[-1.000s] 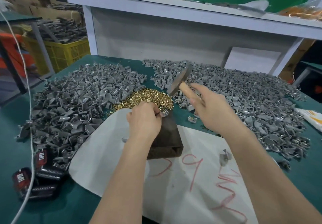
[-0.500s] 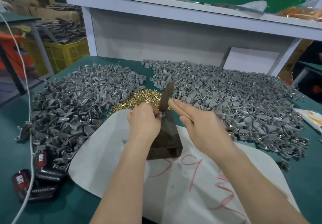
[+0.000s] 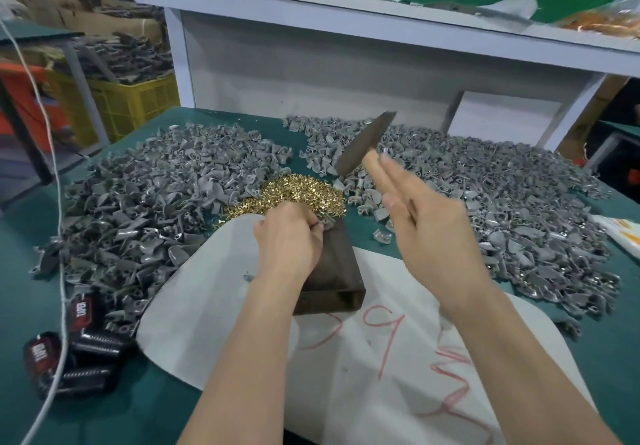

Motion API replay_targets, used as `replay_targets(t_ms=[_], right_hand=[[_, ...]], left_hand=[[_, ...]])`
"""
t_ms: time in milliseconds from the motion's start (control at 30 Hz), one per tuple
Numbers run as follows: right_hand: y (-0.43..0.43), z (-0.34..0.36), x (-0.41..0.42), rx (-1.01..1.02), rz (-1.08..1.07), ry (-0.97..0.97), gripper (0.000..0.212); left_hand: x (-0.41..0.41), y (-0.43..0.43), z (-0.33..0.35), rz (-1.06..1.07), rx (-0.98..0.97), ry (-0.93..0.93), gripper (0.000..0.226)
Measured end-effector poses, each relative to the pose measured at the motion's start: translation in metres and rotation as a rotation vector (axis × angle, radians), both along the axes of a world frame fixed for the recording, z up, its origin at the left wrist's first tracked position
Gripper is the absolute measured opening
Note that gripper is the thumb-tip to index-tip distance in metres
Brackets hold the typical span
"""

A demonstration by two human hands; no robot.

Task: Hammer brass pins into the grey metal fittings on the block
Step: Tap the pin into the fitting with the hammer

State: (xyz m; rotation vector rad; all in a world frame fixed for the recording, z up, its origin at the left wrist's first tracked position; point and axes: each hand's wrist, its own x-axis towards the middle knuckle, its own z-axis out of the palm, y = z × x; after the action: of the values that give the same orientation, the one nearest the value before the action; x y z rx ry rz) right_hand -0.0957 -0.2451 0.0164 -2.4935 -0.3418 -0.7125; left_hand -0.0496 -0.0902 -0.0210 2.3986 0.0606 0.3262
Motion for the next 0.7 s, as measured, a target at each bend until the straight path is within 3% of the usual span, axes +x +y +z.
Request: replay_targets(t_ms=[100, 167, 333, 433, 600, 700], right_hand=[[0.001, -0.012, -0.002, -0.158, 0.015, 0.216, 0.047], [-0.007, -0.01, 0.006, -0.132, -0.005, 0.235, 0.043], [-0.008, -0.023, 0.031, 0.312, -0.104, 0.468, 0.037], [-0.009, -0.041, 0.035, 0.087, -0.184, 0.548, 0.036], [-0.004, -0.053, 0.035, -0.174, -0.301, 0.516, 0.036], [-0.001, -0.04, 0.034, -0.132, -0.254, 0.393, 0.036]], left_hand=[[-0.001, 0.001, 0.0, 0.008, 0.009, 0.012, 0.01], [0.0, 0.0, 0.0, 0.003, 0.023, 0.008, 0.012], [0.001, 0.0, 0.0, 0.017, 0.002, 0.002, 0.01], [0.001, -0.001, -0.001, 0.037, 0.011, 0.011, 0.01], [0.003, -0.001, 0.0, 0.064, 0.01, 0.002, 0.014], [0.002, -0.004, 0.001, 0.026, -0.019, -0.014, 0.015]])
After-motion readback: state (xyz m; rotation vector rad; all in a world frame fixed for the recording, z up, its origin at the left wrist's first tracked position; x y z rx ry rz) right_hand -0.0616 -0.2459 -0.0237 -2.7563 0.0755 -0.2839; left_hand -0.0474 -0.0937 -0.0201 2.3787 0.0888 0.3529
